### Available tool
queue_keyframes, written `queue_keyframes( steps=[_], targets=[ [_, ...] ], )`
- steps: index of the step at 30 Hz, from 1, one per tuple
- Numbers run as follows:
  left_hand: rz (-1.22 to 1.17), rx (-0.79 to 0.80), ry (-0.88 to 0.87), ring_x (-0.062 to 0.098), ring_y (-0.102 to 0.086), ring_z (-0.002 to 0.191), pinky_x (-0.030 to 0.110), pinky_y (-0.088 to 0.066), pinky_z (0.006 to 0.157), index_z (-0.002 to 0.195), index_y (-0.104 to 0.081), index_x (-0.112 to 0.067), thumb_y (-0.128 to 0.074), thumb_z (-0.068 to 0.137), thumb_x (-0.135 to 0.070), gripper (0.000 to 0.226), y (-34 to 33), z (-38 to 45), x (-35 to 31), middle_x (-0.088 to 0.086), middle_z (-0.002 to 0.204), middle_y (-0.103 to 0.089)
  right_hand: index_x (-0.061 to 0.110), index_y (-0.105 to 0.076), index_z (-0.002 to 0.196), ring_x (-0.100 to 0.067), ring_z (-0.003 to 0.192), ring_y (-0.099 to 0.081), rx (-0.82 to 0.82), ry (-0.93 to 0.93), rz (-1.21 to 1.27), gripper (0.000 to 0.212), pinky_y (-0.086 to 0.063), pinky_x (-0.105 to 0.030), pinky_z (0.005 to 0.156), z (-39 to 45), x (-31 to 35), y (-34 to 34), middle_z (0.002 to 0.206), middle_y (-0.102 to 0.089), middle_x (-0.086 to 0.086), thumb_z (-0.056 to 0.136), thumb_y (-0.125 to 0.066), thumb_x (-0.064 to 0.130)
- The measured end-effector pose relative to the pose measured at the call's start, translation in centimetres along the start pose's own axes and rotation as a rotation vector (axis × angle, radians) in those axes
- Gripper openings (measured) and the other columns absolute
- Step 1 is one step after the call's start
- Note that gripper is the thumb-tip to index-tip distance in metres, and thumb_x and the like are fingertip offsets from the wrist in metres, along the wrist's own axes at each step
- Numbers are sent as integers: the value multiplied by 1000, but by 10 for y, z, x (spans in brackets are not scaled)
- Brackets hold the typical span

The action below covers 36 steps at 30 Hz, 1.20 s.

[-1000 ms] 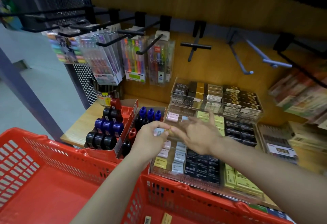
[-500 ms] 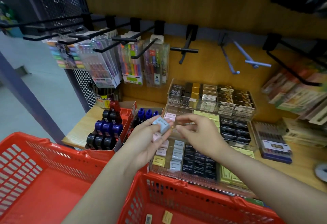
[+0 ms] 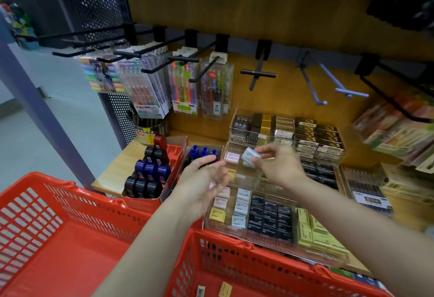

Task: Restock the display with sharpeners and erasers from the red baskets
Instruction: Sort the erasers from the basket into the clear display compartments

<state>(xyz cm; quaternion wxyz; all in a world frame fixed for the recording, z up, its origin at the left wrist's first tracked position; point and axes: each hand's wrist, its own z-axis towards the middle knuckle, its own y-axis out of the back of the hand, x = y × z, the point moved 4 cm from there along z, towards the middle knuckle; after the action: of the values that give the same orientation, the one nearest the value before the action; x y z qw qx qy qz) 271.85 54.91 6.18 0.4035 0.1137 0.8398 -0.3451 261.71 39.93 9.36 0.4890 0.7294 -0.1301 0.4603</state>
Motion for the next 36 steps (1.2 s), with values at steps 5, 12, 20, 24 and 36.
queue_keyframes(
  steps=[5, 12, 20, 24, 36],
  targets=[
    [29, -53, -9, 13, -58, 69, 21, -51, 58, 105, -64, -9, -54, 95, 6, 20, 5, 8, 3, 21, 112, -67, 30, -65, 100, -13, 90, -63, -43, 137, -464, 15, -56, -33, 81, 32, -3, -9, 93, -66, 9, 87, -73, 28],
    [73, -26, 18, 11, -57, 65, 20, -48, 51, 107, -65, -10, -55, 95, 4, 21, 7, 20, 10, 16, 102, -69, 28, -66, 105, -22, 105, -56, -115, 319, -1085, 15, -40, -39, 91, 51, 1, -33, 97, -67, 0, 90, -66, 29],
    [86, -39, 3, 11, -56, 65, 20, -47, 50, 108, -65, -8, -53, 96, 4, 21, 4, 17, 12, 13, 96, -69, 33, -58, 121, -16, 123, -50, 176, 641, -992, 43, -27, -41, 98, 15, -15, -47, 126, -61, 11, 101, -23, 47],
    [37, -32, 25, 11, -53, 64, 23, -47, 55, 110, -65, -8, -54, 93, 5, 24, 2, 12, 13, 12, 91, -65, 33, -40, 143, -17, 143, -30, 273, 528, -1063, 65, -19, -49, 111, 15, -23, -38, 151, -41, 12, 96, -4, 60],
    [-44, 128, -24, 26, -71, 101, 35, -58, 88, 123, -59, -10, -50, 93, 15, 40, -20, -10, 9, 18, 111, -72, 39, -68, 106, -4, 89, -70, 177, 329, 277, 25, -58, -23, 76, -57, -15, -7, 100, -70, 21, 86, -74, 25]
  ],
)
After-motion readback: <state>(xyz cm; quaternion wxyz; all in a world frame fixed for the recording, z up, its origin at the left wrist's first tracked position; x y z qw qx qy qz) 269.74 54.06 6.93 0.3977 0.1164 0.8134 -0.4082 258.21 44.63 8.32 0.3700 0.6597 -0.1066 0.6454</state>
